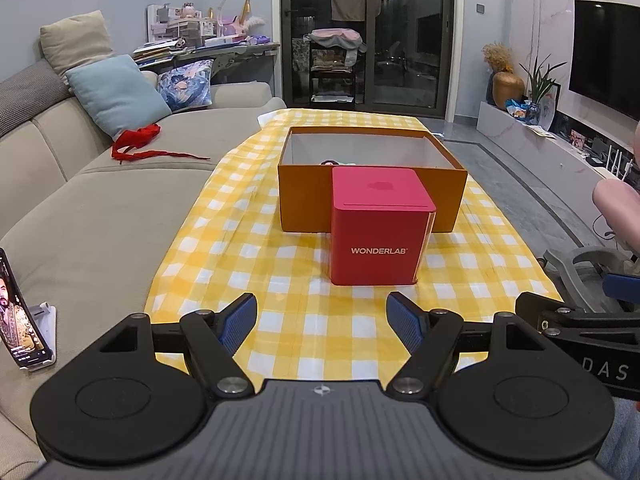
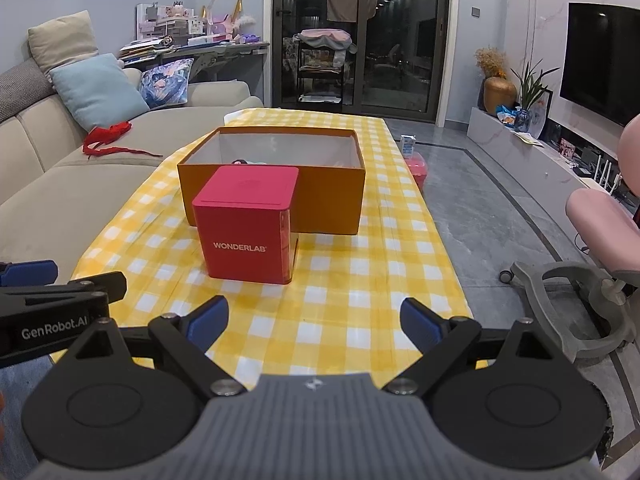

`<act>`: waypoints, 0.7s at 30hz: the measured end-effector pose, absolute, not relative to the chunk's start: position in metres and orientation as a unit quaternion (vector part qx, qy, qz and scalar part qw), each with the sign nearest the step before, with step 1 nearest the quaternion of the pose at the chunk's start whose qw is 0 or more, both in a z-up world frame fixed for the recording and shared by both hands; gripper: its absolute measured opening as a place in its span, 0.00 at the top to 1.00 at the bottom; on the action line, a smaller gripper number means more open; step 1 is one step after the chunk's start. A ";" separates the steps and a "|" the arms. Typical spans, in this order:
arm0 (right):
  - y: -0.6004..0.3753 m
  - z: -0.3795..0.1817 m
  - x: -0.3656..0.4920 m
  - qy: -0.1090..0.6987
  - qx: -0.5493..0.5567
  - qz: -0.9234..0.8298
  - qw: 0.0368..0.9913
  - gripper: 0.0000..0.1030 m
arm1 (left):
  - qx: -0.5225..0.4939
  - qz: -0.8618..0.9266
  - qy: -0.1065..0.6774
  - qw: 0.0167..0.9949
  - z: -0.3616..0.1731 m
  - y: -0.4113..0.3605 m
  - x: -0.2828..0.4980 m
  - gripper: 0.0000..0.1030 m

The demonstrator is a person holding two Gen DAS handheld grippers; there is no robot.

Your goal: Organize soft objects

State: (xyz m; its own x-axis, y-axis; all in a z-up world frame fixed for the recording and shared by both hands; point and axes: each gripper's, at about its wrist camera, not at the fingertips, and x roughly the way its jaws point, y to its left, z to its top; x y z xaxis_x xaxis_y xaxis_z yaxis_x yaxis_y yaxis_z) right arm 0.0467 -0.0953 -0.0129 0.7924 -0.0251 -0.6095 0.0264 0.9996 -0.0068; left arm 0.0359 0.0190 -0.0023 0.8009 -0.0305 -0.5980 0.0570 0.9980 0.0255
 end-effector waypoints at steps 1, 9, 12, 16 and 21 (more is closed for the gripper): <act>-0.095 -0.013 0.047 0.322 0.001 -0.014 0.947 0.12 | 0.021 -0.024 0.315 0.949 -0.002 0.019 0.036 0.16; -0.096 -0.015 0.046 0.321 0.001 -0.015 0.947 0.12 | 0.021 -0.023 0.314 0.949 -0.002 0.019 0.036 0.16; -0.095 -0.015 0.046 0.320 0.001 -0.014 0.947 0.12 | 0.021 -0.023 0.314 0.949 -0.002 0.018 0.036 0.16; -0.096 -0.016 0.046 0.321 0.002 -0.014 0.947 0.12 | 0.021 -0.023 0.314 0.949 -0.001 0.018 0.036 0.16; -0.096 -0.015 0.045 0.320 0.001 -0.015 0.947 0.12 | 0.021 -0.024 0.314 0.949 -0.001 0.019 0.036 0.16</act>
